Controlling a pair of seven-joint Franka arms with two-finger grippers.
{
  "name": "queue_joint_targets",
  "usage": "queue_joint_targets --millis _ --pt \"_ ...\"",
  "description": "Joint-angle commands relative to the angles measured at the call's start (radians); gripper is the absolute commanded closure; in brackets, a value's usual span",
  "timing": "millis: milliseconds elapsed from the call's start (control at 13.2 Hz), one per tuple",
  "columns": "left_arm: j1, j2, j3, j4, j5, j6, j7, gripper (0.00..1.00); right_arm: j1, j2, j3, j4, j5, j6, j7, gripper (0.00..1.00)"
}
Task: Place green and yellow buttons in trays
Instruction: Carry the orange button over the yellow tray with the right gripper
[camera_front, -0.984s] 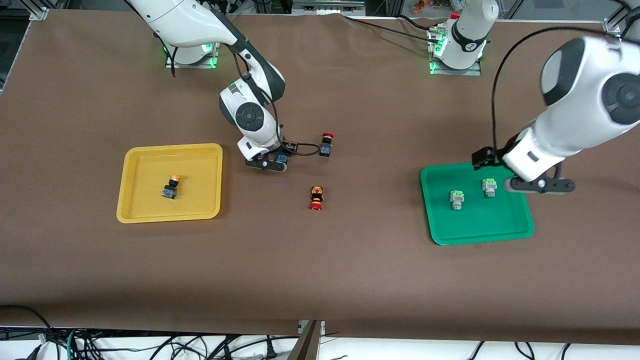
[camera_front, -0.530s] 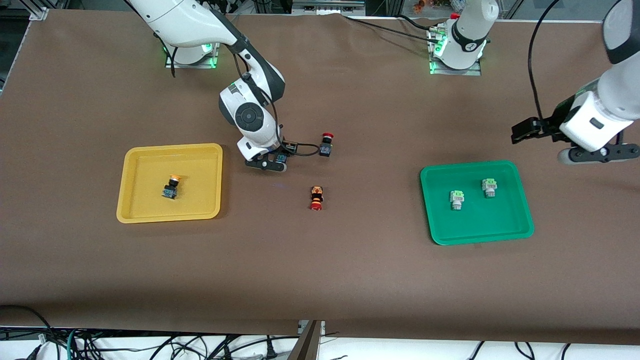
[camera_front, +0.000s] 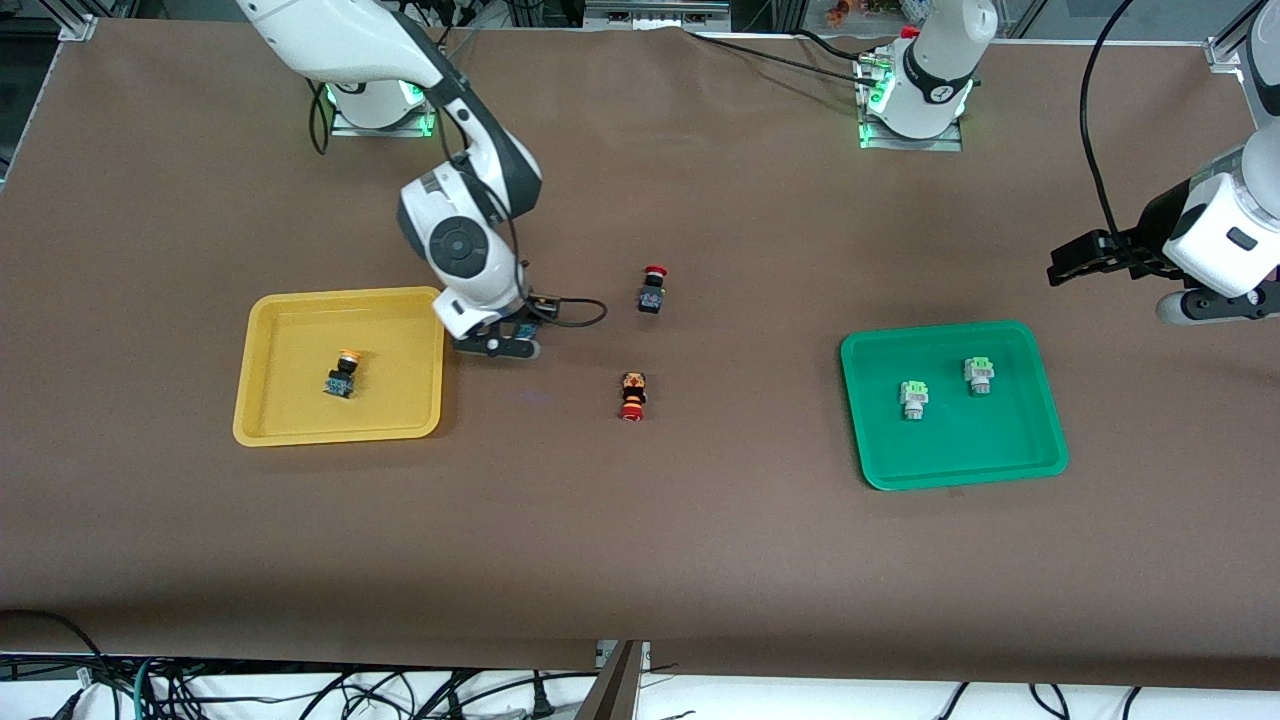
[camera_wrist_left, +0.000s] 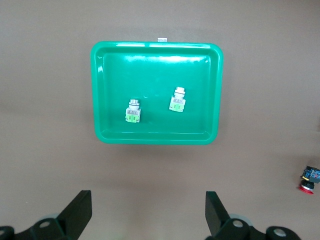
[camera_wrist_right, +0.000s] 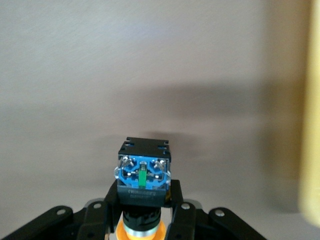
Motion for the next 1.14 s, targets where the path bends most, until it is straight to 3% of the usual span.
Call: queue_joint_targets --millis 0,151,454,606,681,757,1060 --pt "-0.002 0.025 0.001 0.045 -0.020 -0.032 0.010 0.00 -0.004 -0.042 -0.148 -0.014 -0.007 -0.056 -0.280 0.66" --pt "-0.004 0.030 0.001 0.052 -0.020 -0.032 0.010 0.00 -0.007 -0.032 -0.230 -0.018 0.000 -0.047 -0.431 0.66" --pt "-0.010 0.033 0.000 0.059 0.006 -0.032 0.010 0.00 -0.038 -0.003 -0.241 -0.021 0.013 -0.022 -0.450 0.63" --pt "-0.005 0.035 0.001 0.065 0.008 -0.030 0.010 0.00 -0.050 -0.003 -0.241 -0.017 0.013 -0.022 -0.447 0.20" --pt "-0.005 0.041 0.001 0.069 0.008 -0.030 0.010 0.00 -0.050 -0.008 -0.241 -0.012 0.013 -0.024 -0.443 0.08" --pt "-0.007 0.050 0.001 0.085 0.008 -0.030 0.008 0.00 -0.050 -0.014 -0.241 -0.009 0.013 -0.027 -0.441 0.02" --pt "-0.004 0.059 0.001 0.108 0.005 -0.030 0.008 0.00 -0.048 -0.075 -0.238 0.035 0.011 -0.085 -0.441 0.01"
